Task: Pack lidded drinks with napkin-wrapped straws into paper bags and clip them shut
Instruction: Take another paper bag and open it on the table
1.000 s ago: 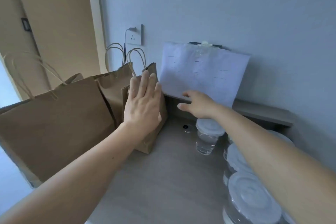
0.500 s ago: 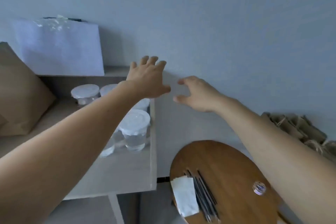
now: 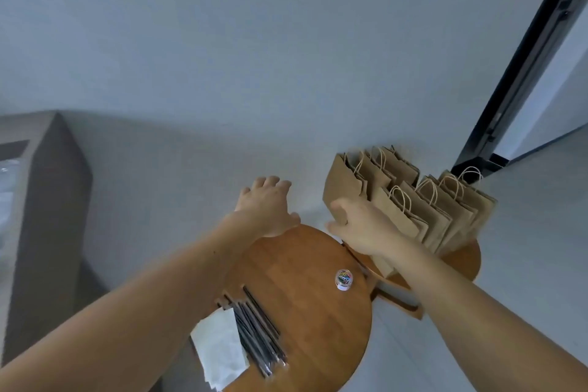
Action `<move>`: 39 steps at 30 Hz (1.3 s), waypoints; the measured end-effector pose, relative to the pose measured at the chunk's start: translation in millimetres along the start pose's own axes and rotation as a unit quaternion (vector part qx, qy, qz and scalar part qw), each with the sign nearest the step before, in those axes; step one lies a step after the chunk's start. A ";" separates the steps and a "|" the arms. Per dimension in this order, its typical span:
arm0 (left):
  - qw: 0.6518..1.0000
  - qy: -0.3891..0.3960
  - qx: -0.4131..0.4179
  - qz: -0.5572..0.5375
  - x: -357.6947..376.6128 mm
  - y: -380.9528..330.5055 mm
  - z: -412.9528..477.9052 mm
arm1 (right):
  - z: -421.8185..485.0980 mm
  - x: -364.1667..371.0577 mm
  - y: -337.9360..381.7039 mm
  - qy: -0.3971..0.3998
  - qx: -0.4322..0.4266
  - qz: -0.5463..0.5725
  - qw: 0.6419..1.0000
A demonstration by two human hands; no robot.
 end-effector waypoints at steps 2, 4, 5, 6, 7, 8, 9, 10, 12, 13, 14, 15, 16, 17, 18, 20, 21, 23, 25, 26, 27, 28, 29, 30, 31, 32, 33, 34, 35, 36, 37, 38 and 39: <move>1.000 0.018 0.005 -0.024 26.2 -8.1 26.6 | 10.9 5.1 -38.1 0.001 0.035 -0.002 0.999; 0.999 0.025 0.014 -0.046 46.2 -19.5 52.6 | 22.2 7.5 -74.8 0.002 0.068 -0.008 0.998; 0.998 0.024 0.020 -0.056 53.6 -27.0 64.7 | 27.5 7.6 -93.9 -0.001 0.084 -0.010 0.996; 0.997 0.023 0.025 -0.065 60.1 -35.0 76.0 | 32.8 6.9 -113.7 -0.006 0.101 -0.011 0.995; 0.996 0.024 0.030 -0.074 66.3 -43.2 85.9 | 37.9 6.0 -133.1 -0.011 0.120 -0.012 0.993; 0.995 0.028 0.035 -0.084 72.7 -51.6 95.0 | 42.7 6.0 -152.3 -0.012 0.137 -0.013 0.990; 0.994 0.034 0.039 -0.092 79.3 -60.2 103.1 | 47.7 6.9 -169.8 -0.010 0.149 -0.016 0.989; 0.994 0.040 0.041 -0.098 86.2 -68.2 110.8 | 53.5 8.4 -186.1 -0.006 0.158 -0.020 0.987; 0.992 0.054 0.041 -0.102 100.3 -83.6 126.5 | 67.9 10.8 -217.3 0.005 0.173 -0.034 0.984; 0.992 0.063 0.040 -0.103 107.6 -91.5 134.3 | 76.3 11.4 -232.3 0.007 0.178 -0.042 0.983; 0.991 0.070 0.038 -0.104 114.7 -99.0 141.7 | 85.4 11.6 -247.1 0.005 0.183 -0.050 0.982; 0.991 0.075 0.035 -0.104 121.9 -106.5 149.0 | 94.8 11.6 -262.9 0.003 0.188 -0.058 0.980; 0.991 0.081 0.029 -0.104 128.9 -113.0 156.0 | 104.2 12.4 -279.4 0.005 0.198 -0.065 0.978; 0.990 0.090 0.019 -0.105 136.0 -118.7 161.5 | 112.5 13.8 -296.3 0.011 0.213 -0.069 0.975; 0.990 0.098 0.006 -0.105 142.6 -123.3 166.5 | 120.4 15.4 -313.5 0.017 0.228 -0.071 0.971; 0.988 0.113 -0.018 -0.103 155.9 -132.3 175.8 | 135.5 19.1 -345.3 0.028 0.245 -0.075 0.966; 0.987 0.120 -0.030 -0.104 162.1 -136.0 179.5 | 143.4 21.1 -358.3 0.033 0.244 -0.077 0.966; 0.985 0.129 -0.051 -0.106 173.5 -141.8 185.4 | 158.8 27.2 -379.8 0.050 0.234 -0.082 0.968; 0.981 0.142 -0.066 -0.110 185.0 -145.8 185.4 | 171.8 37.9 -393.6 0.086 0.213 -0.099 0.968; 0.980 0.151 -0.070 -0.111 191.1 -147.2 183.2 | 177.2 43.3 -398.4 0.098 0.199 -0.105 0.969; 0.978 0.159 -0.074 -0.111 197.0 -147.7 180.7 | 182.5 47.7 -402.1 0.102 0.186 -0.106 0.971; 0.977 0.164 -0.079 -0.111 201.7 -146.7 177.9 | 187.5 51.0 -404.5 0.101 0.173 -0.106 0.974; 0.975 0.167 -0.088 -0.113 204.8 -144.1 175.3 | 192.0 52.1 -404.9 0.095 0.162 -0.108 0.976; 0.974 0.168 -0.098 -0.116 206.7 -140.1 172.9 | 196.4 51.5 -403.8 0.085 0.151 -0.116 0.978; 0.973 0.168 -0.108 -0.119 207.8 -135.4 170.2 | 200.0 49.7 -400.9 0.076 0.142 -0.127 0.979; 0.972 0.167 -0.114 -0.121 208.3 -130.6 167.6 | 203.1 46.4 -395.5 0.066 0.133 -0.134 0.980; 0.972 0.164 -0.119 -0.121 208.3 -125.6 164.9 | 206.0 40.8 -386.7 0.054 0.120 -0.139 0.982; 0.972 0.161 -0.124 -0.122 207.7 -120.3 162.5 | 209.0 33.4 -374.0 0.042 0.101 -0.143 0.984; 0.971 0.156 -0.129 -0.124 207.0 -114.5 160.1 | 211.7 25.5 -358.3 0.031 0.079 -0.143 0.986; 0.971 0.152 -0.135 -0.127 206.5 -108.3 157.5 | 213.6 18.2 -341.1 0.024 0.053 -0.141 0.988; 0.970 0.148 -0.141 -0.130 206.4 -102.1 154.5 | 214.0 12.3 -322.3 0.019 0.026 -0.139 0.990; 0.969 0.147 -0.145 -0.133 206.3 -96.4 150.9 | 212.0 7.3 -302.8 0.014 -0.001 -0.136 0.991; 0.969 0.145 -0.148 -0.136 206.2 -90.7 147.2 | 208.4 3.5 -282.9 0.009 -0.024 -0.132 0.991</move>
Point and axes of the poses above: each hand's wrist, its own z-axis towards the middle knuckle, its own x-axis out of the palm, y = z × x, the point moved 10 cm from there along z, towards the middle knuckle, and after that the axes turned 4 degrees about x, right-handed, at the moved point
